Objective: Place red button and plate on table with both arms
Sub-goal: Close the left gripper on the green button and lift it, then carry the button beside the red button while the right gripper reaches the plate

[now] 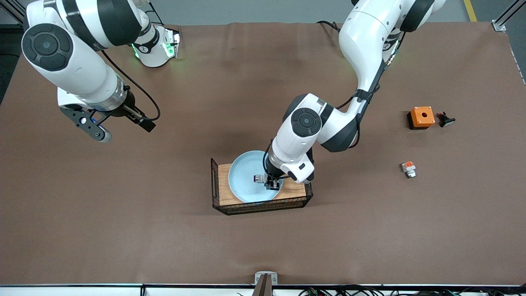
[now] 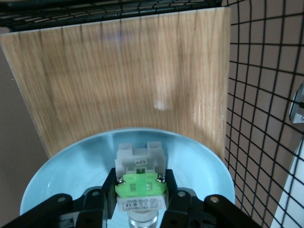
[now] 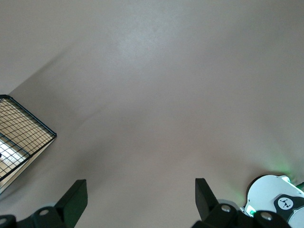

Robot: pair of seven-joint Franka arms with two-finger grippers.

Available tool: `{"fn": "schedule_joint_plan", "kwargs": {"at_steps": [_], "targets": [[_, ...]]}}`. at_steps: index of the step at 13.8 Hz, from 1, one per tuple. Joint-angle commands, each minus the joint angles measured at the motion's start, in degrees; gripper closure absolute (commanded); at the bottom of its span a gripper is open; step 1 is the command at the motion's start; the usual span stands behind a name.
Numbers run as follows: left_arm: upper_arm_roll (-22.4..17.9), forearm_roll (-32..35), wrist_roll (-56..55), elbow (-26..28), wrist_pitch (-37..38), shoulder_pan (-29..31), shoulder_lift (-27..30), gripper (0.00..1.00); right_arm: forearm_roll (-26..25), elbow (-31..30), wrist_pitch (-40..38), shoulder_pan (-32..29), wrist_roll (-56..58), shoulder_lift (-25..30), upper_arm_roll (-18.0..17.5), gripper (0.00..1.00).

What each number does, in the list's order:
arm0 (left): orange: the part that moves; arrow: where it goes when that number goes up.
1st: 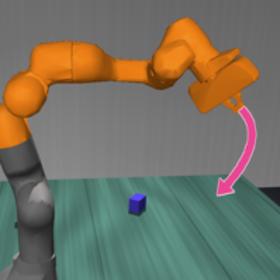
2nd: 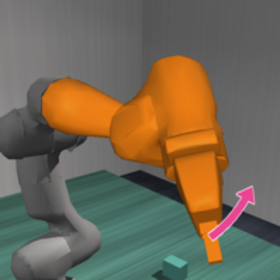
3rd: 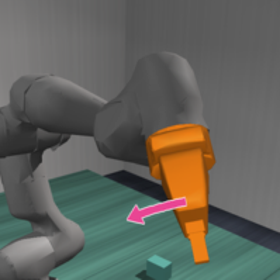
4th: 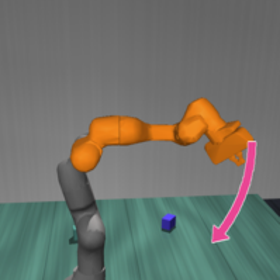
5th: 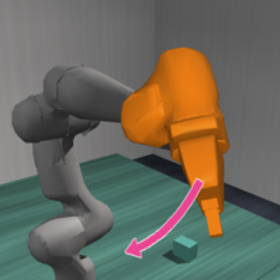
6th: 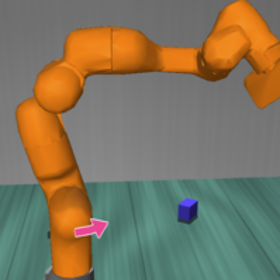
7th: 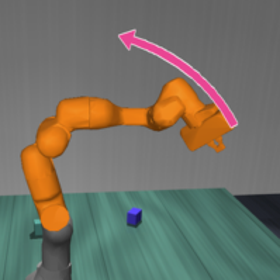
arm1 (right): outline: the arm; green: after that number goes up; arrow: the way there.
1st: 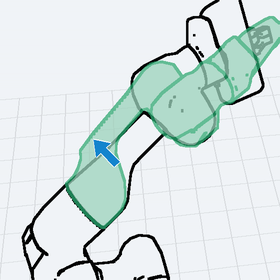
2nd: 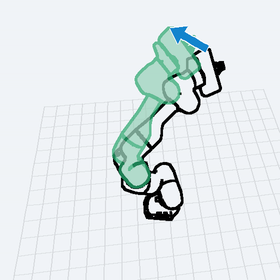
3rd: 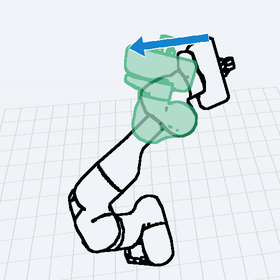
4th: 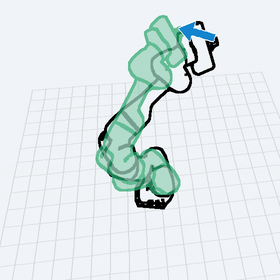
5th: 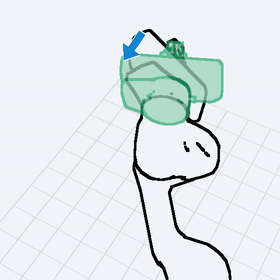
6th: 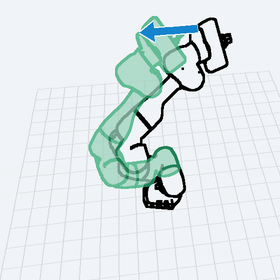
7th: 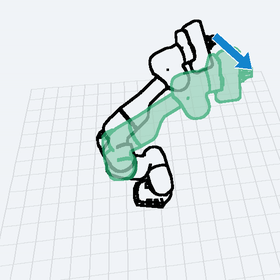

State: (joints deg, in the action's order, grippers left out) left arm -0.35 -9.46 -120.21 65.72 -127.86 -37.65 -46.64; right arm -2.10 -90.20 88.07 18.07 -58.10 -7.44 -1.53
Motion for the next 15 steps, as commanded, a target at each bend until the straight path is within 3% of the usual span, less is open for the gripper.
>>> {"fn": "schedule_joint_plan", "kwargs": {"at_steps": [1,5,7,9,11,13,15], "targets": [[-0.88,0.5,-0.03,-1.65,2.25,-0.58,0.22,1.0,-1.15,-0.59,0.43,0.3,-0.96,0.32,0.12,0.0],[-1.06,0.5,0.06,-4.19,10.23,-0.15,5.4,1.0,-1.33,-0.5,2.36,-1.01,-0.52,-0.29,0.56,0.0],[-0.97,0.41,2.76,-5.26,14.9,1.69,10.05,1.0,-1.15,1.07,2.81,-8.54,1.66,-0.3,0.47,0.0],[-1.32,0.5,12.49,-5.08,21.82,3.19,14.62,1.0,0.5,3.79,3.16,-14.79,15.31,-0.3,0.3,0.0],[-1.5,0.5,27.32,-4.64,29.38,5.91,18.14,1.0,2.1,4.16,2.72,-15.87,20.4,-0.12,0.39,0.0],[-2.03,0.85,45.94,-4.03,36.07,9.77,20.52,1.0,2.19,3.98,0.36,-13.61,14.03,-0.12,-0.23,0.01],[-1.85,4.34,57.06,-2.27,39.43,13.29,21.15,1.0,1.49,4.07,-0.53,-5.8,-3.51,-0.99,-0.14,0.02]]}}
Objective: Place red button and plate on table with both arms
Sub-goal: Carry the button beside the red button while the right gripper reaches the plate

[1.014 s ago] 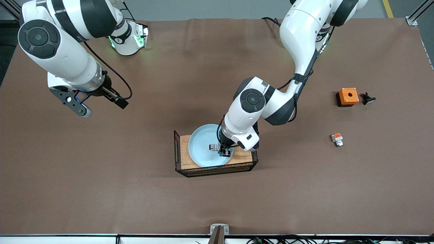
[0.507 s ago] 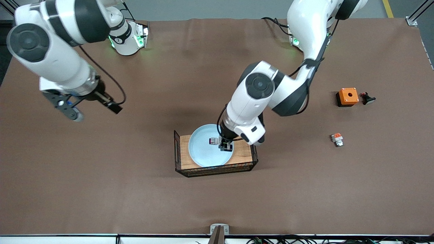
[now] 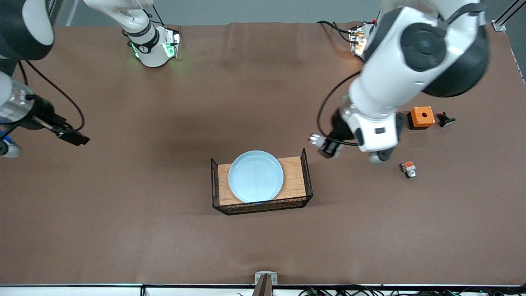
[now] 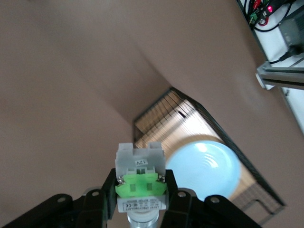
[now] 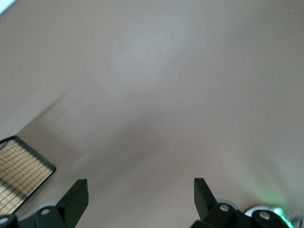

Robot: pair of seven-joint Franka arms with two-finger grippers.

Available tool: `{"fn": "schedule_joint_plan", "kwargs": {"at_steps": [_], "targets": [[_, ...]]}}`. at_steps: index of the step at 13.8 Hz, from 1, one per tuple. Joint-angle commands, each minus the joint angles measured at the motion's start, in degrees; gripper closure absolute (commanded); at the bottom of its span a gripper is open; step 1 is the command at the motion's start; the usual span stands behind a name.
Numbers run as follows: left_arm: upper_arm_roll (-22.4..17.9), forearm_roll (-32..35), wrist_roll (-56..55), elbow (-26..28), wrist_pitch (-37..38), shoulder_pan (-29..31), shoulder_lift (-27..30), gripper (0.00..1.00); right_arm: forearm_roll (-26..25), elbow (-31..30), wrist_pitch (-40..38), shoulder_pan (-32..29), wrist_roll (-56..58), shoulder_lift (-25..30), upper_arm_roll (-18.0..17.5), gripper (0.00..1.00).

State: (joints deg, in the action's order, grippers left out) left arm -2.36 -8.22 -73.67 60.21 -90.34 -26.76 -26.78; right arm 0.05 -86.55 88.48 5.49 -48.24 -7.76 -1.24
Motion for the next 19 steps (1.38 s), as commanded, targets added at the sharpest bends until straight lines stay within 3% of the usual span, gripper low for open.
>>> {"fn": "schedule_joint_plan", "kwargs": {"at_steps": [1,6,8,10,12,15,19], "targets": [[0.25,5.47,15.44,4.46,2.53,3.55,1.38,1.0,-0.84,0.59,-0.86,10.12,-19.9,-1.63,-0.51,0.02],[0.52,5.84,41.37,12.98,-0.17,11.89,1.73,1.0,-1.02,0.94,11.68,23.4,-50.66,-8.65,-0.43,0.02],[0.52,5.84,49.2,22.88,-7.7,13.75,4.09,1.0,-1.54,1.29,15.73,26.49,-59.82,-12.52,-0.34,0.02],[0.52,5.84,55.98,36.41,-20.25,15.94,7.96,1.0,-1.64,2.43,19.08,27.9,-66.69,-15.43,-0.34,0.02],[0.61,5.84,60.99,45.22,-30.99,17.78,8.42,1.0,-2.16,5.41,19.8,28.08,-70.4,-18.59,-0.34,0.02],[0.52,5.76,67.58,49.99,-38.58,18.67,5.96,1.0,-2.34,9.37,19.89,28.61,-73.92,-22.37,-0.34,0.02],[0.69,5.58,72.62,49.83,-41.4,20.96,0.08,1.0,-2.51,11.31,22.51,30.72,-74.8,-26.42,-0.16,0.02]]}}
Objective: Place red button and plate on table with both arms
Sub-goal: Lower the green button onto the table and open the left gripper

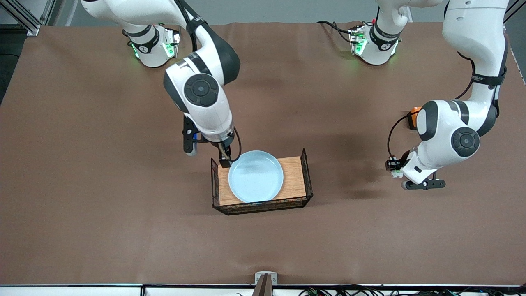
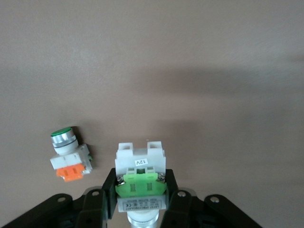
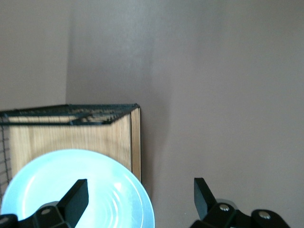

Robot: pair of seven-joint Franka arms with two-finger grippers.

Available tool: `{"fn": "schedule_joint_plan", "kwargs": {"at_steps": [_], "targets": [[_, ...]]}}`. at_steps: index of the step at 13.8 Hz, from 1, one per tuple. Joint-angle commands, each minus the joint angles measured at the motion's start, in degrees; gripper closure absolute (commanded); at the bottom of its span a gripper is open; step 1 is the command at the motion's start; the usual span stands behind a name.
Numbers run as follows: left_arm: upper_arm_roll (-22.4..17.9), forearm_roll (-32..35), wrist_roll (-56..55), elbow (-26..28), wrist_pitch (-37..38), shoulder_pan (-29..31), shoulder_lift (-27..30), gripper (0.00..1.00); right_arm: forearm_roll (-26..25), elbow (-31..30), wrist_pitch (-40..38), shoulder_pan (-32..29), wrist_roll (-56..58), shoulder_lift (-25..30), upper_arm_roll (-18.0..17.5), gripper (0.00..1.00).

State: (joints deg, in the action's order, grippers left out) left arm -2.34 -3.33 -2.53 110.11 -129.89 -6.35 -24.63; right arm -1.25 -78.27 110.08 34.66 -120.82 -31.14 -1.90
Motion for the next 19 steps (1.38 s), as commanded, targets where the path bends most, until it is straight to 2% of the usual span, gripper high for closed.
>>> {"fn": "schedule_joint_plan", "kwargs": {"at_steps": [1,8,9,10,11,13,17,19], "targets": [[0.67,0.61,1.48,0.01,-2.99,0.46,-3.22,1.0,-1.21,3.04,1.97,2.16,-3.01,-3.75,0.5,0.02],[0.84,-1.85,1.57,-0.69,-6.07,0.81,-7.54,1.0,-2.0,3.04,5.05,3.75,-3.2,-6.21,0.5,0.08],[0.84,-1.85,1.57,-0.78,-6.08,0.81,-7.63,0.96,-2.0,3.04,5.66,3.84,-3.2,-6.39,0.5,0.1],[0.84,-1.85,1.57,-1.47,-6.08,0.81,-7.89,0.61,-2.0,3.04,5.93,3.84,-3.2,-6.65,0.5,0.14],[0.84,-1.94,1.57,-1.57,-5.99,0.64,-7.98,0.01,-2.18,3.04,6.02,3.84,-3.11,-6.83,0.5,0.18],[0.84,-1.85,1.65,-2.27,-5.38,0.63,-7.54,0.0,-2.35,3.12,6.11,3.84,-3.11,-6.92,0.5,0.27],[0.84,-1.85,0.96,-3.32,-2.57,1.42,-4.47,0.0,-2.44,3.12,6.11,3.84,-2.58,-6.92,0.5,0.61],[0.84,-1.77,-0.37,-4.9,0.32,0.72,-2.28,0.0,-2.79,3.12,7.24,3.84,-2.41,-6.92,0.5,0.74]]}}
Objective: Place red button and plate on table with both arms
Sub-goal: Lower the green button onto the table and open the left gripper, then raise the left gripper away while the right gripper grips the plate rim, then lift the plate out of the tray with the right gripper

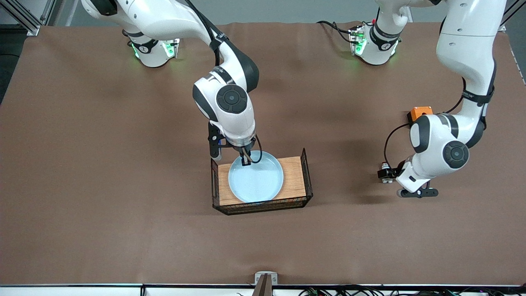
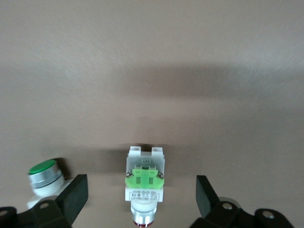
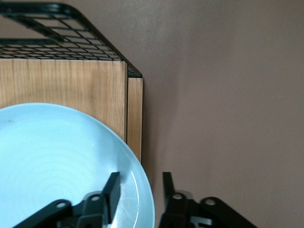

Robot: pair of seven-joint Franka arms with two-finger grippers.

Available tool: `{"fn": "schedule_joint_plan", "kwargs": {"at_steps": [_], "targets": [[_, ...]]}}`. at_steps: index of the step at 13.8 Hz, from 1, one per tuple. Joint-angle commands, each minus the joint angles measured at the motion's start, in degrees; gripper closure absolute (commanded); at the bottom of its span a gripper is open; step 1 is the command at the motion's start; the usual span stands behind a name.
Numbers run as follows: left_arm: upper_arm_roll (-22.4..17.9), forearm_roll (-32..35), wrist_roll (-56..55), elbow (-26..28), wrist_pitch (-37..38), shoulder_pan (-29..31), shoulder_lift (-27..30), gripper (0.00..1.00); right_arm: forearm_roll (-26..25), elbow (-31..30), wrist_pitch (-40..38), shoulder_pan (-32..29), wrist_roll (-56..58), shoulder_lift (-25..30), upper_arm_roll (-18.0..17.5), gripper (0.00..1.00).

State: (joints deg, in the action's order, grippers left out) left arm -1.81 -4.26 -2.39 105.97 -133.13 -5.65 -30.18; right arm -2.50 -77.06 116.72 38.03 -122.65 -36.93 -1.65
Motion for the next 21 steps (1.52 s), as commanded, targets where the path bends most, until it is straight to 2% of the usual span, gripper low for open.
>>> {"fn": "schedule_joint_plan", "kwargs": {"at_steps": [1,3,5,8,10,15,18,21], "targets": [[0.49,-0.84,-0.42,-1.37,4.62,0.03,4.94,0.0,-2.33,1.91,0.7,0.46,-0.57,-1.21,0.24,0.81],[1.54,-0.92,-1.04,-2.95,9.17,0.2,8.19,0.0,-3.22,1.91,0.88,0.46,-0.57,-1.21,0.24,0.91],[1.46,-0.84,-1.13,-6.81,18.21,0.64,12.32,0.0,-3.22,1.91,0.88,0.46,-0.57,-1.21,0.24,0.96],[1.28,-0.4,-2.35,-14.1,34.38,0.64,17.86,0.0,-3.22,2.53,0.53,0.38,-0.48,-0.95,0.24,0.97],[1.19,-0.22,-2.53,-16.23,41.86,0.64,22.68,0.0,-3.22,2.62,-0.61,0.38,-0.4,-0.51,0.24,0.97],[1.36,1.26,-0.78,-16.32,51.11,2.39,32.54,0.0,-3.04,4.99,-7.98,0.99,0.83,0.54,-0.28,0.97],[1.37,2.5,2.65,-15.71,52.18,2.49,35.27,0.0,-2.52,4.99,-13.86,1.34,5.29,6.33,-0.37,0.98],[1.54,2.59,3.09,-15.18,52.1,2.84,35.63,0.0,-0.5,4.9,-22.82,-0.84,18.19,13.79,-0.11,1.0]]}}
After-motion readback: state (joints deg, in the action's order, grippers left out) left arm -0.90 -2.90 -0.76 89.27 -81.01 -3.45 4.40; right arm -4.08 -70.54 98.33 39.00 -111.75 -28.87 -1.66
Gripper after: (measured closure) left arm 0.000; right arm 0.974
